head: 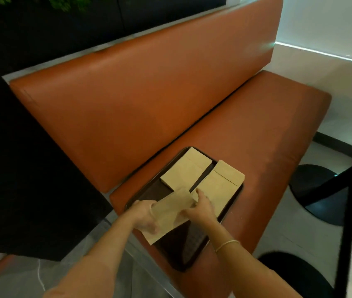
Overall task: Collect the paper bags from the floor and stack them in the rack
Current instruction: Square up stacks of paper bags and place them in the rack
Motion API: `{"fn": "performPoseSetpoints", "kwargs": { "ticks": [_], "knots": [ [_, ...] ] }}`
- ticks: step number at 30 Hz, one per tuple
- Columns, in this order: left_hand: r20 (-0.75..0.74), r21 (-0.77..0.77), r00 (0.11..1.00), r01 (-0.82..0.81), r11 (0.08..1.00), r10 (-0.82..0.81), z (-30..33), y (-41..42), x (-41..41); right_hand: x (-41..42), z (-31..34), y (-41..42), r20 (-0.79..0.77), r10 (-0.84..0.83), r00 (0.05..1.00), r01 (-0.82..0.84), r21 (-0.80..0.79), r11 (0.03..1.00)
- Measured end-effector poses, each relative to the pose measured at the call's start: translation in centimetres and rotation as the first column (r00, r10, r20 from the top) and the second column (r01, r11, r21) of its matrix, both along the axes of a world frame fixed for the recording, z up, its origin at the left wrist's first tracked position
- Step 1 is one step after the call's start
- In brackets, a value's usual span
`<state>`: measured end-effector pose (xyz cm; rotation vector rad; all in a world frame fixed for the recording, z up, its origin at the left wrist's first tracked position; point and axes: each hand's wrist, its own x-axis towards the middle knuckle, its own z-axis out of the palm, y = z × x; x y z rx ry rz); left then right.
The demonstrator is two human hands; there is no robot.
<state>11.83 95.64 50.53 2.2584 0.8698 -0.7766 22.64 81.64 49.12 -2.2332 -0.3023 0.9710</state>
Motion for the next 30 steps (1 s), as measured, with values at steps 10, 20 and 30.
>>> {"fn": "performPoseSetpoints", "kwargs": {
  "ticks": [10,20,30],
  "knots": [
    [0.232,-0.168,0.97,0.107,0.98,-0.066,15.8,-14.7,2.1,1.3,14.9,-18.6,0.09,-0.036,0.995,0.02,0.177,0.984],
    [0.561,-0.209,0.827,0.15,0.966,-0.007,18.3,-36.2,6.3,-0.8,16.2,-42.6,-0.091,-0.6,0.795,0.602,0.246,0.76],
    [0.613,0.024,0.762,0.244,0.97,-0.207,13.9,-45.9,9.1,-1.8,13.6,-50.3,0.044,-0.756,0.653,0.744,0.153,0.651]
  ]
}}
